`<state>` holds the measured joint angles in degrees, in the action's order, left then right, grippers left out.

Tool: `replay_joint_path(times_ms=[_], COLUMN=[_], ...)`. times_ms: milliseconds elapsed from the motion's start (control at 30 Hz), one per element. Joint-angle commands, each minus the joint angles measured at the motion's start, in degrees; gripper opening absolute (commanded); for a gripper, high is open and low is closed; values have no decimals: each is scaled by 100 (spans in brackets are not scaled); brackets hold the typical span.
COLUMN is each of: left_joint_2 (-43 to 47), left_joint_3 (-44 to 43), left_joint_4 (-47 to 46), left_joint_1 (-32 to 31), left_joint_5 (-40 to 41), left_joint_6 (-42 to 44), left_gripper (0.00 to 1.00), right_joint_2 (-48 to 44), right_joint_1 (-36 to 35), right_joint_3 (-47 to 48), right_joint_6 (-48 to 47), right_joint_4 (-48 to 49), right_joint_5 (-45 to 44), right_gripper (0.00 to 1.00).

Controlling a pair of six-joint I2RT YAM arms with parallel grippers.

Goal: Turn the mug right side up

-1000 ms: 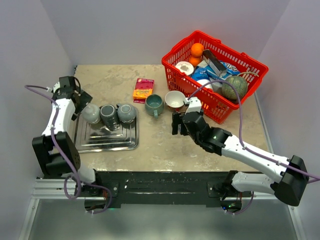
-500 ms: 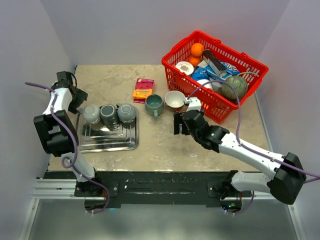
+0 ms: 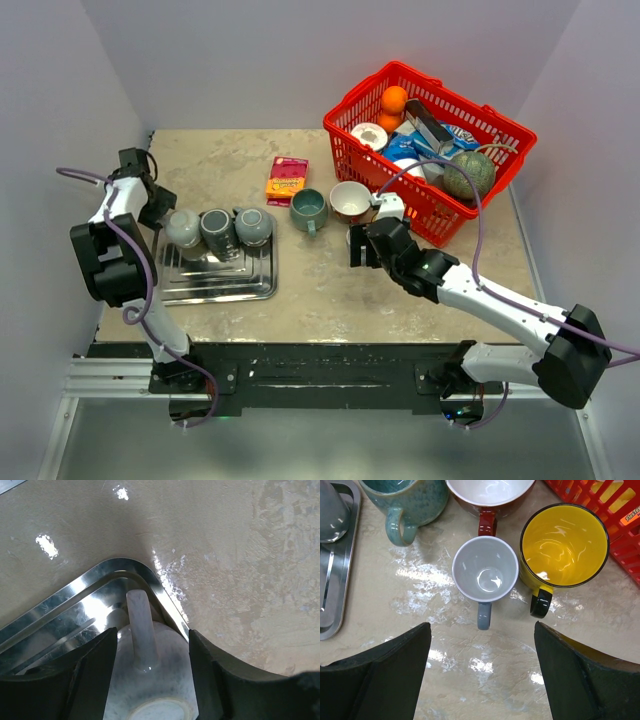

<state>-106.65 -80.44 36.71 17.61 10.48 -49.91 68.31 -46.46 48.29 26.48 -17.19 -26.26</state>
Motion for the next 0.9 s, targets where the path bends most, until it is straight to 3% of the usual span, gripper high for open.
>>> replay_joint_path(times_ms=[0,233,367,433,467,667,867], left_joint_2=[-75,-198,-242,-225,-207,284,1452], left_joint_3=[73,134,152,152,152,257,678], left_joint_4=[-199,-278,-322,-322,-331,-296,178], left_joint_1=[41,41,41,41,41,-116,-1196], left_joint_5=[156,104,24,-28,-46,-635,-547], left_joint_6=[-36,25,87,148,183,850,1440], left_gripper=[60,46,30,14,0,0,0], right_joint_2=[-20,-46,-46,-64,-55,-38,147], right_joint_1=[67,102,119,128,128,137,154], right_joint_3=[119,110,136,145,171,347,663], right_joint_6=[-46,-20,-38,-38,-38,-81,-108], right_joint_4=[111,102,84,75,75,49,40], right_joint_5=[-72,-90,-107,-99,-98,77,393], right_gripper=[86,86,86,86,86,86,86])
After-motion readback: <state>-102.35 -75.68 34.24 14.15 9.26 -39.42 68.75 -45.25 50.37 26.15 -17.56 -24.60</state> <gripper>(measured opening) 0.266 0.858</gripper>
